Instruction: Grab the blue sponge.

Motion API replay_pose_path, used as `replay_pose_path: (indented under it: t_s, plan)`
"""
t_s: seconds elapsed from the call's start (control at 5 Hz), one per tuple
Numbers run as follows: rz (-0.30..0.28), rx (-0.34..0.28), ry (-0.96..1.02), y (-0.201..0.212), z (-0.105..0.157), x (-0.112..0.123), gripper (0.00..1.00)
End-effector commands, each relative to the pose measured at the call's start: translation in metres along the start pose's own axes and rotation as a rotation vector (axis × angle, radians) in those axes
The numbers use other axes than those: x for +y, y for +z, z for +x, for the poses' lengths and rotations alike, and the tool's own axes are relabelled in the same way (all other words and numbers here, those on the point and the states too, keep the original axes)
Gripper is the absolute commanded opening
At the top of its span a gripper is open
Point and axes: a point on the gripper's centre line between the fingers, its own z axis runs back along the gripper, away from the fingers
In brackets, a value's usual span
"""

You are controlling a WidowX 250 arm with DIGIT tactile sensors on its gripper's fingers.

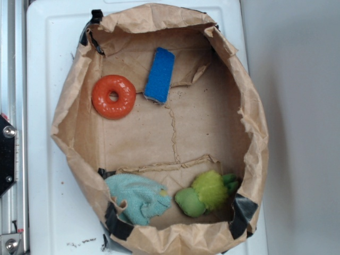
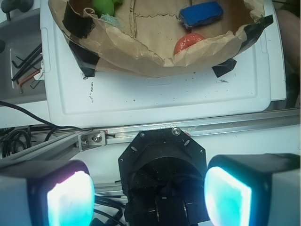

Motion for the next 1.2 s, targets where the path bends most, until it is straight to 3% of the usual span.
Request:
replay_pose_path:
  t_s: [0.0,0.2,0.4,0.8,1.0]
  plan:
    - [0.0,0.0,0.0,0.0,0.0,0.0,1.0]
    - [0.06,-0.011,0.152,-0.027,0.047,0.003,1.0]
    - [0.066,-0.062,0.255,-0.048,0.094,0.016,1.0]
    - [-0.04,-0.215,0.634,-0.087,0.137,0.071,1.0]
    - [-0.005,-0.199,0.779,-0.111,0.152,0.083,1.0]
